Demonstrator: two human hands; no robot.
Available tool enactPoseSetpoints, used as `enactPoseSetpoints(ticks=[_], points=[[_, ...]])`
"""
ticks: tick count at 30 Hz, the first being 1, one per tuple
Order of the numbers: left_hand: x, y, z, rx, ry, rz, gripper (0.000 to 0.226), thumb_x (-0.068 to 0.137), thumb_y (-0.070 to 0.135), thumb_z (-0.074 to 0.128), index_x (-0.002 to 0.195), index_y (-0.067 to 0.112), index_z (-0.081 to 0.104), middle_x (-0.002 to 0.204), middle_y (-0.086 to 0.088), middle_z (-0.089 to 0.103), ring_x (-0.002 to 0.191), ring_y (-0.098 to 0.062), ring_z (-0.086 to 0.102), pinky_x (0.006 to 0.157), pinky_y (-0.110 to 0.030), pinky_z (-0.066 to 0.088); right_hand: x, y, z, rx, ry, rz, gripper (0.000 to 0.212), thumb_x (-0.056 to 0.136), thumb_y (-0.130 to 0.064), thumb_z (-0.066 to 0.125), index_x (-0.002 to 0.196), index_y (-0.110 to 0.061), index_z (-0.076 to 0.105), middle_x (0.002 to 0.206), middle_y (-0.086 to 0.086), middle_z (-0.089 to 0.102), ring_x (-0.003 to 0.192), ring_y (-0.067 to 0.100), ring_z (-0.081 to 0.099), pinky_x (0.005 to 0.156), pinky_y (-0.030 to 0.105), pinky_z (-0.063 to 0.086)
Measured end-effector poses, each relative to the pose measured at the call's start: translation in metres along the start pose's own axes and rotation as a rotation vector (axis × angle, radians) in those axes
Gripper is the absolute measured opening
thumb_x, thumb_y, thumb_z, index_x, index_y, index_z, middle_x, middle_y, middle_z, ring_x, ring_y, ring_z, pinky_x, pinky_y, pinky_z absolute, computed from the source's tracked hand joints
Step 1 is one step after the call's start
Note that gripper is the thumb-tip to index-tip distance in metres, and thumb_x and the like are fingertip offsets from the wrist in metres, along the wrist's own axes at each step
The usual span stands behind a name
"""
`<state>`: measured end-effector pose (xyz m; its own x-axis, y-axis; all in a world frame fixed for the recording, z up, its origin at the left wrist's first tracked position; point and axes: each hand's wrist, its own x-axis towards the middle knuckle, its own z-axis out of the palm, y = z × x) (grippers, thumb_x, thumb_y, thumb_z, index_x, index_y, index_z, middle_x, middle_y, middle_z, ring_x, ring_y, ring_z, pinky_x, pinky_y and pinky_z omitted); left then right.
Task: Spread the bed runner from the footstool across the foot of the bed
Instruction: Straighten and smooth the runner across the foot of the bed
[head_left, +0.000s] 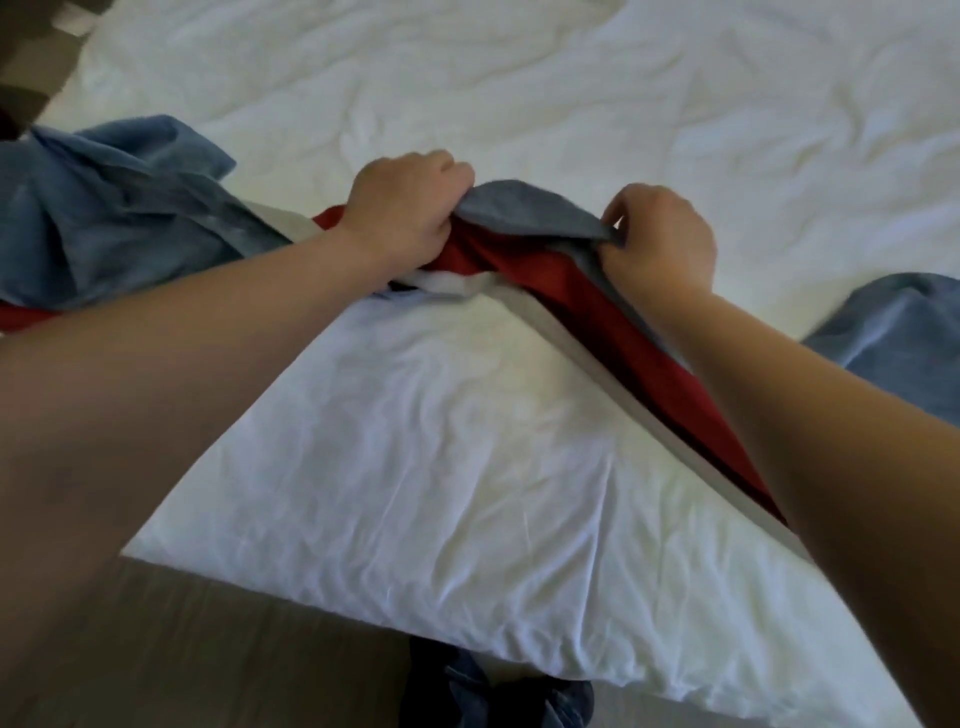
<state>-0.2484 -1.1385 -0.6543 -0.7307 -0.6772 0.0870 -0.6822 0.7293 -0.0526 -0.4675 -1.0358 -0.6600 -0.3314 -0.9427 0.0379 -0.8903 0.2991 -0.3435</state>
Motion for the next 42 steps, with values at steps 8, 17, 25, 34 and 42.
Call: enactPoseSetpoints(ticks=[8, 17, 25, 34, 42], points=[[-0.071, 0.028, 0.057, 0.146, -0.536, 0.334, 0.020, 0.081, 0.024, 0.049, 0.093, 0.015, 0.063, 0.094, -0.005, 0.062, 0.085, -0.028, 0.062, 0.058, -0.030, 0.040, -0.069, -0.017, 0.064, -0.214, -0.554, -0.180, 0.033, 0.085, -0.029, 0.058, 0.116, -0.020, 0.062, 0.120, 0.011, 0.060, 0.107, 0.032, 0.059, 0.084, 0.034, 0.048], [-0.046, 0.008, 0.048, -0.233, -0.359, 0.103, 0.020, 0.086, 0.018, 0.043, 0.074, 0.016, 0.059, 0.079, -0.004, 0.065, 0.069, -0.023, 0.056, 0.054, -0.030, 0.034, -0.072, 0.010, 0.050, 0.104, -0.432, -0.047, 0.024, 0.088, -0.019, 0.049, 0.100, -0.024, 0.069, 0.098, 0.005, 0.069, 0.090, 0.029, 0.062, 0.076, 0.034, 0.050], [0.011, 0.052, 0.050, -0.349, -0.569, 0.284, 0.049, 0.075, 0.029, 0.059, 0.123, 0.028, 0.053, 0.114, 0.004, 0.059, 0.103, -0.018, 0.055, 0.080, -0.037, 0.048, -0.040, 0.061, 0.050, 0.232, -0.872, 0.158, 0.026, 0.070, -0.006, 0.069, 0.091, -0.021, 0.066, 0.084, 0.004, 0.070, 0.084, 0.023, 0.065, 0.082, 0.037, 0.054], [0.058, 0.051, 0.050, -0.173, -0.441, 0.289, 0.010, 0.083, 0.014, 0.050, 0.077, 0.013, 0.058, 0.080, -0.004, 0.061, 0.074, -0.026, 0.055, 0.056, -0.036, 0.039, -0.009, 0.057, 0.058, 0.578, -0.773, 0.100, 0.013, 0.075, -0.007, 0.076, 0.081, -0.013, 0.066, 0.068, -0.003, 0.059, 0.065, 0.013, 0.055, 0.068, 0.029, 0.048], [0.102, 0.034, 0.051, -0.040, -0.246, -0.070, 0.010, 0.087, 0.015, 0.049, 0.088, 0.012, 0.058, 0.084, -0.013, 0.063, 0.075, -0.034, 0.057, 0.054, -0.034, 0.029, 0.103, 0.058, 0.031, -0.044, -0.278, -0.178, 0.010, 0.086, -0.023, 0.054, 0.096, -0.024, 0.056, 0.098, 0.012, 0.066, 0.092, 0.036, 0.060, 0.072, 0.037, 0.044]])
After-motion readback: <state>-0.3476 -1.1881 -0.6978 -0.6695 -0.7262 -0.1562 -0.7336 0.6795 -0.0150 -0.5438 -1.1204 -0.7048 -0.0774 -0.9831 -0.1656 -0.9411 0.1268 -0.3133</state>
